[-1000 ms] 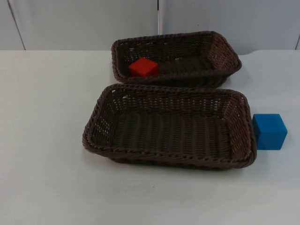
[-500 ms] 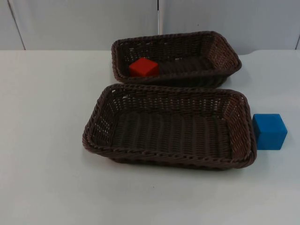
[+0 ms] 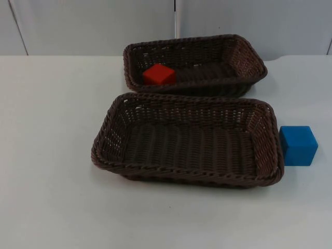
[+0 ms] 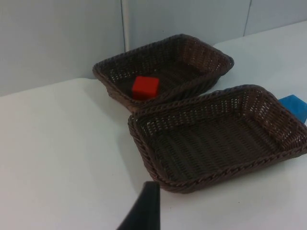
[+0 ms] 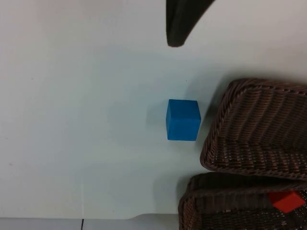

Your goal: Pick up one cube with the left hand and place it into the upper basket. Pick up one cube with the right hand and place it into the lower basket.

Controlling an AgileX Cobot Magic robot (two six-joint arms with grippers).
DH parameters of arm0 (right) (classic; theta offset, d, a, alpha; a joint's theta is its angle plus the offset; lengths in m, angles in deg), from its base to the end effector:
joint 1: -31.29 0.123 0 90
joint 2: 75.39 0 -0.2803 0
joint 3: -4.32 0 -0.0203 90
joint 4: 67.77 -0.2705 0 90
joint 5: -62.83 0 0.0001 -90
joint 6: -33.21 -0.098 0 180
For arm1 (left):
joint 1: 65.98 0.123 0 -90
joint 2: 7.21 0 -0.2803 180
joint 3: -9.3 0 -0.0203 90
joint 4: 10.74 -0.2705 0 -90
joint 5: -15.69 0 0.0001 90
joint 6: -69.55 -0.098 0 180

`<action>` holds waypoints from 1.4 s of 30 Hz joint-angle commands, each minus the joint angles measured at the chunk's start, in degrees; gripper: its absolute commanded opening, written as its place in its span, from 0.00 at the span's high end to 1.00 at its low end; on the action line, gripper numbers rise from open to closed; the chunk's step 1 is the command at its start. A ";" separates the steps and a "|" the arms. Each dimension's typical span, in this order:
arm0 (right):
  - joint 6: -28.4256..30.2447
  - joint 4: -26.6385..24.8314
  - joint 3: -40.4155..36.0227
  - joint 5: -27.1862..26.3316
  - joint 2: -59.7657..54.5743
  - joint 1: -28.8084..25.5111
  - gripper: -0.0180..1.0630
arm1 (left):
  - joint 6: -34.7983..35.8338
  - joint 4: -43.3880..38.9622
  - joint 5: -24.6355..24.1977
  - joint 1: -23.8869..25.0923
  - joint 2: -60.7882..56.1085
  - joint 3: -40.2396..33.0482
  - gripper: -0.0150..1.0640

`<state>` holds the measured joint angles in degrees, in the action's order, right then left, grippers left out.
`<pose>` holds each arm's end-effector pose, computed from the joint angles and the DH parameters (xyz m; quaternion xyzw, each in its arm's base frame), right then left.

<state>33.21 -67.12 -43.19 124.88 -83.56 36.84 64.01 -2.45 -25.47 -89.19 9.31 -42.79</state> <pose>0.0212 0.0011 0.2864 -0.0411 0.8549 0.0194 0.5167 0.0585 -0.0352 0.2876 0.1859 0.7946 -0.1575 0.5561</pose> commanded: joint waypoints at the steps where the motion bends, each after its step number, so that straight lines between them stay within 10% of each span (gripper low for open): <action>1: 0.00 0.18 -0.04 -0.32 0.24 -0.31 0.01 | 0.02 0.37 0.75 -0.17 -0.31 -0.12 0.17; 31: 0.00 -4.48 15.24 -8.86 -54.70 -0.31 0.01 | 0.02 -0.07 0.98 -0.17 -0.31 -0.12 0.17; 42: 14.72 -6.36 26.92 -8.98 -77.20 -0.31 0.01 | 0.02 -0.30 0.98 -0.17 -0.31 -0.12 0.17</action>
<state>44.15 -73.16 -18.37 116.40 -158.12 36.84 64.01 -2.80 -25.07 -89.19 9.31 -42.79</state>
